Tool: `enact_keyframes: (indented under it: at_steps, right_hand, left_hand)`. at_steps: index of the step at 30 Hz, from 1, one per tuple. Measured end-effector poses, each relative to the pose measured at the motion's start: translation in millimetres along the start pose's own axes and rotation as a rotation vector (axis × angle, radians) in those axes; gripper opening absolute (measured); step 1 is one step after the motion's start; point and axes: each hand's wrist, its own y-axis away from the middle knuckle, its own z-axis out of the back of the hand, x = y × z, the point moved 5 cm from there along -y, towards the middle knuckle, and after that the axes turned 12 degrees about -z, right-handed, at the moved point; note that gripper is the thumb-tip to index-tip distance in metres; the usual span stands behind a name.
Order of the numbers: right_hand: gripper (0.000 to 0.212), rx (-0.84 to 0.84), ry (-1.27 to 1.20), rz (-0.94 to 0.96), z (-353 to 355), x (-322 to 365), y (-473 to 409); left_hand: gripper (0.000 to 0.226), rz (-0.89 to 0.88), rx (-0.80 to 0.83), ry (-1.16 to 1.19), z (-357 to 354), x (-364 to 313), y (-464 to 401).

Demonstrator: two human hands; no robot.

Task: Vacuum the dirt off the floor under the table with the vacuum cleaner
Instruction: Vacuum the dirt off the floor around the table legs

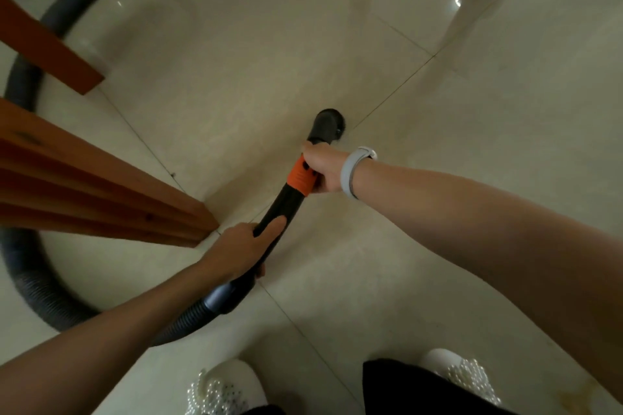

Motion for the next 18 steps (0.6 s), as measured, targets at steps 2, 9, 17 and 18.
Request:
enact_keyframes:
  at_steps: [2, 9, 17, 18]
  right_hand:
    - [0.023, 0.031, -0.025, 0.042, -10.0, 11.5, -0.2]
    - [0.024, 0.014, -0.06, 0.107, -11.7, 26.0, -2.6]
    - [0.022, -0.136, -0.109, 0.124, 28.2, 28.7, -3.5]
    - [0.021, -0.156, -0.121, 0.121, 34.7, 25.8, -4.1]
  left_hand:
    - [0.057, -0.009, -0.067, 0.05, 6.6, -0.2, -4.2]
    - [0.062, -0.017, -0.044, 0.108, 19.1, -11.6, -17.6]
    - [0.069, -0.05, 0.063, 0.093, 3.7, -37.5, -36.7]
    - [0.068, -0.056, 0.076, 0.09, 1.2, -41.4, -36.9]
